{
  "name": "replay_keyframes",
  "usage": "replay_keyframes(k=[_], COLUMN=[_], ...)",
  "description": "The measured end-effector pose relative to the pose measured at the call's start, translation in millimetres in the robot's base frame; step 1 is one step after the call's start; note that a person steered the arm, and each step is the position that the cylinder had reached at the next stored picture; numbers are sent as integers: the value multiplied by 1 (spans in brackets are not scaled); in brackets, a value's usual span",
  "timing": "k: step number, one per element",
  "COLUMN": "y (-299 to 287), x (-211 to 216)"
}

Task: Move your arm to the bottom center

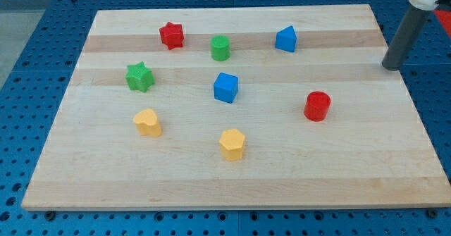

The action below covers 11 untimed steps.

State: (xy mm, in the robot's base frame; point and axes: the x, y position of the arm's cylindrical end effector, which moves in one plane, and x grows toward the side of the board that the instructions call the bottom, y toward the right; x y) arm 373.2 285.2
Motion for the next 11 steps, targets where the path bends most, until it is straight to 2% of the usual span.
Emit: replay_keyframes(k=[1, 2, 3, 4, 6, 9, 11], y=[7, 31, 51, 48, -4, -148, -193], x=[0, 21, 70, 70, 118, 173, 223])
